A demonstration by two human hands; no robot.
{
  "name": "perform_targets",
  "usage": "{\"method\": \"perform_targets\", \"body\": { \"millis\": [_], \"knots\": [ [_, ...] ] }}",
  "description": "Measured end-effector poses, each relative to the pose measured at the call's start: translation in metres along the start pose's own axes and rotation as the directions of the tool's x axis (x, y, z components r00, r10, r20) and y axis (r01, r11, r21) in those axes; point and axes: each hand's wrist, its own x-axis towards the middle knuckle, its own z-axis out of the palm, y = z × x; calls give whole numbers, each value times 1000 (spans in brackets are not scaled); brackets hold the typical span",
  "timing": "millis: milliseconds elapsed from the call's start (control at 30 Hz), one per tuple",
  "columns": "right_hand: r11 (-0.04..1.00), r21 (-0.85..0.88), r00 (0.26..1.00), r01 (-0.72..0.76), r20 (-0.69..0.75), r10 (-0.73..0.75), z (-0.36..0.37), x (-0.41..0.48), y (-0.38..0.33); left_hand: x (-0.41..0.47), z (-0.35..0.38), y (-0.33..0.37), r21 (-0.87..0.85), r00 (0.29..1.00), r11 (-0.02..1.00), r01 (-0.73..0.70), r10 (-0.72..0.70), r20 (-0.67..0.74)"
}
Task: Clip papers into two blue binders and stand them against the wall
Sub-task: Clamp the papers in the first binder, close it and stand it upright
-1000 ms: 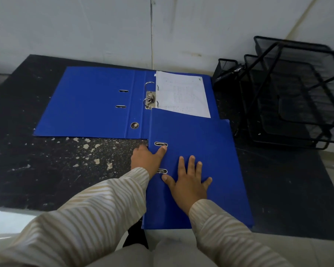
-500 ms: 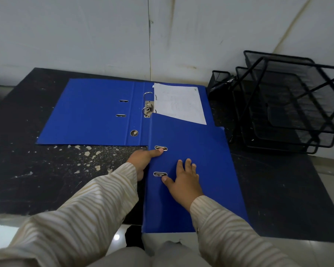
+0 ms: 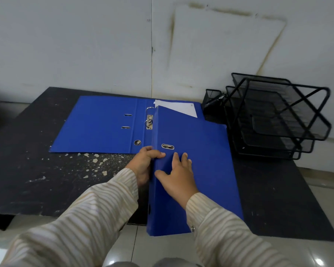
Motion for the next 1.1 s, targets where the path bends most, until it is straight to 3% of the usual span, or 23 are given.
{"method": "perform_targets", "body": {
  "millis": [200, 533, 833, 1100],
  "knots": [
    [999, -22, 984, 31, -176, -35, 5, -11, -29, -12, 1, 22, 53, 980, 996, -77, 65, 187],
    [983, 110, 916, 147, -389, -94, 31, -21, -68, -28, -30, 65, 91, 885, 964, -251, 190, 425],
    [958, 217, 842, 187, -538, -43, 62, -40, -77, -40, -55, 68, 277, 787, 888, -366, 136, 602],
    [912, 394, 834, 111, -537, 130, 68, -59, -80, -55, -73, 58, 410, 728, 807, -424, 34, 685]
  ]
}}
